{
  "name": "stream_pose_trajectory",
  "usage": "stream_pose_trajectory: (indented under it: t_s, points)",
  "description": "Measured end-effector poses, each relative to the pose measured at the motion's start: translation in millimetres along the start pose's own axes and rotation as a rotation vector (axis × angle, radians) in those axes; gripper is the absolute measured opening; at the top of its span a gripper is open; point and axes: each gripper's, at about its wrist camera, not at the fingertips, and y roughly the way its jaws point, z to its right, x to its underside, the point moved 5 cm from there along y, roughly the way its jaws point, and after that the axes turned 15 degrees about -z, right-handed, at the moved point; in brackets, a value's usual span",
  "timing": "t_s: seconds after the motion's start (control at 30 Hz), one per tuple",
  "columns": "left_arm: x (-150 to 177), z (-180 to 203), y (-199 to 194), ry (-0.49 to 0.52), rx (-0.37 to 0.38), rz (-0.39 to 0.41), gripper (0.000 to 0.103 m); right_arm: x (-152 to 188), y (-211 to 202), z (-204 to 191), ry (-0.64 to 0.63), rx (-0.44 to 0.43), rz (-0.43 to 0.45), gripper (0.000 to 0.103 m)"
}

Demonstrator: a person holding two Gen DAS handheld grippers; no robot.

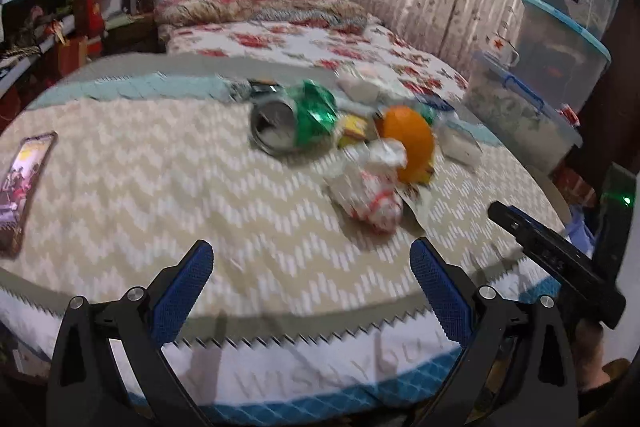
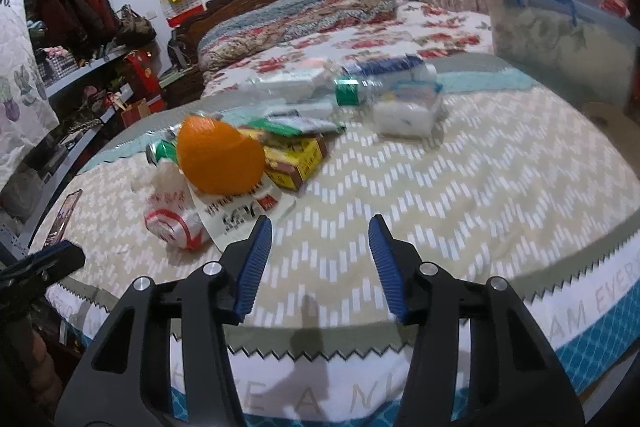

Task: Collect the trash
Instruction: 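Move the right gripper toward the orange on the bed, then grasp the orange with the right gripper and lift it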

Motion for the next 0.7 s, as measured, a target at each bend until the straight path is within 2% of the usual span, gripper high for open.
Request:
stream_pose_trajectory:
  t_s: [0.17,0.33,0.47,0.63,0.7]
  points:
    - [-11,2,1,0.036,0.002,0.012,0.093,-16,5,-13,-0.044,-0.075,-0.016,0.053]
    - [-16,14,15,0.088,0.025,-0.029,0.09,-35,10,-29,-0.076,-0.138,-0.018,0.054]
    - [-14,19,23,0.099,0.044,-0.046,0.09,-60,20,-49,-0.104,-0.234,-0.068,0.055]
    - [-8,17,26,0.096,0.056,-0.06,0.09,-90,41,-77,-0.14,-0.27,-0.122,0.056]
    - [-8,15,26,0.093,0.053,-0.059,0.09,-95,53,-85,-0.157,-0.254,-0.142,0.056]
